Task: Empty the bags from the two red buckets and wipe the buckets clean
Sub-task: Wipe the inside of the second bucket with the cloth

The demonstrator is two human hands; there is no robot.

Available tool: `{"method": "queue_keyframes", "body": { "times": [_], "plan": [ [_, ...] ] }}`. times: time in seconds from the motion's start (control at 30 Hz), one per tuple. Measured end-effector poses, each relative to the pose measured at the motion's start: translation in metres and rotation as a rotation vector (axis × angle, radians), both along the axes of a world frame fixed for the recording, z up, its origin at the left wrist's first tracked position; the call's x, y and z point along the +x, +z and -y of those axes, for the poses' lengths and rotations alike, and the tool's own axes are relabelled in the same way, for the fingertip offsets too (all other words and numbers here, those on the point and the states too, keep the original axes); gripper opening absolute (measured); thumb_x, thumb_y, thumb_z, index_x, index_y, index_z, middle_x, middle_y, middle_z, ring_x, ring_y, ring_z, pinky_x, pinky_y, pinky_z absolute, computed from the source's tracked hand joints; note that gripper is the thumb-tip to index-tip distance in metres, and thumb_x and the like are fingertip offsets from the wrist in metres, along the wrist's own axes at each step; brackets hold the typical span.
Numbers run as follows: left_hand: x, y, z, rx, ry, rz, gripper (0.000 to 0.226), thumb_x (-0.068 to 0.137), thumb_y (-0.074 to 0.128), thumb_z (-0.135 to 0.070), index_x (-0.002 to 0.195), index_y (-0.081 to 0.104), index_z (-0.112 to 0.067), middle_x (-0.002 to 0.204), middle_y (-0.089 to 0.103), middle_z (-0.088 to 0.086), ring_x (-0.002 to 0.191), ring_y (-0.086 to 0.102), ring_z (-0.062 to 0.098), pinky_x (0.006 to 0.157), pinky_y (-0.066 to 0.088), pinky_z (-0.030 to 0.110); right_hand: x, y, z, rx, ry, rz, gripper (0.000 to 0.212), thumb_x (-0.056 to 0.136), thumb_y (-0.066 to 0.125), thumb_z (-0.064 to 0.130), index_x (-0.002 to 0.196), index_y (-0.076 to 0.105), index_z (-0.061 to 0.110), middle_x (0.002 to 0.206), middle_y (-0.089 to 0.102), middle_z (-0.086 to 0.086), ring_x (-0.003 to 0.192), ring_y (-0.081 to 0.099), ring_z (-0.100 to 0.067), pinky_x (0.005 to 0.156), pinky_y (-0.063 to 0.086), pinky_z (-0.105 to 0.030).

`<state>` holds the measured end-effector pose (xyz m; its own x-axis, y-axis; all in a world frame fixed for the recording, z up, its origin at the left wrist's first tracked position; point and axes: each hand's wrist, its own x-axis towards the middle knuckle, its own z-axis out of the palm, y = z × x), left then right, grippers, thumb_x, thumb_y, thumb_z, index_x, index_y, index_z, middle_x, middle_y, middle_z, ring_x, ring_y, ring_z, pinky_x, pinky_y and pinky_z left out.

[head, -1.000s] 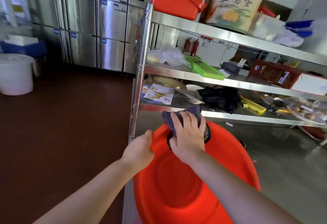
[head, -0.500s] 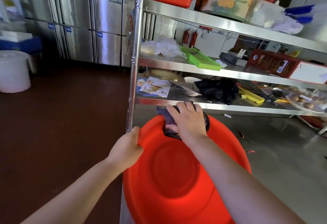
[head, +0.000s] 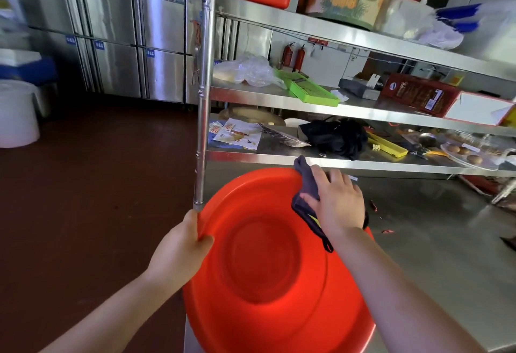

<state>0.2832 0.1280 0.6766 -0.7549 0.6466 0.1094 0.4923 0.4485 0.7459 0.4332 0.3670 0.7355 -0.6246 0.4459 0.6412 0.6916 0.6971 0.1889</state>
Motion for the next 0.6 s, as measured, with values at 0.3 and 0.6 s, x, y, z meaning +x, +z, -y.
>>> {"method": "queue_keyframes", "body": {
  "times": [0.3, 0.6],
  "plan": [
    [-0.009, 0.046, -0.034, -0.049, -0.011, -0.370, 0.043, 0.074, 0.064, -0.048, 0.108, 0.050, -0.024, 0.088, 0.056, -0.008, 0.086, 0.057, 0.019, 0.062, 0.038, 0.030, -0.021, 0.019, 0.022, 0.123, 0.237, 0.089, 0.059, 0.061, 0.083, 0.044, 0.109, 0.063, 0.018, 0.081, 0.060, -0.008, 0.074, 0.060, -0.031, 0.061, 0.048, -0.039],
    [-0.024, 0.049, -0.043, -0.131, 0.018, -0.559, 0.030, 0.087, 0.054, -0.047, 0.084, 0.051, -0.018, 0.069, 0.054, -0.005, 0.067, 0.057, 0.022, 0.051, 0.033, 0.029, -0.047, 0.010, 0.035, 0.199, 0.394, 0.065, 0.061, 0.063, 0.082, 0.043, 0.116, 0.059, 0.025, 0.090, 0.059, -0.002, 0.080, 0.057, -0.026, 0.064, 0.044, -0.038]
  ]
}}
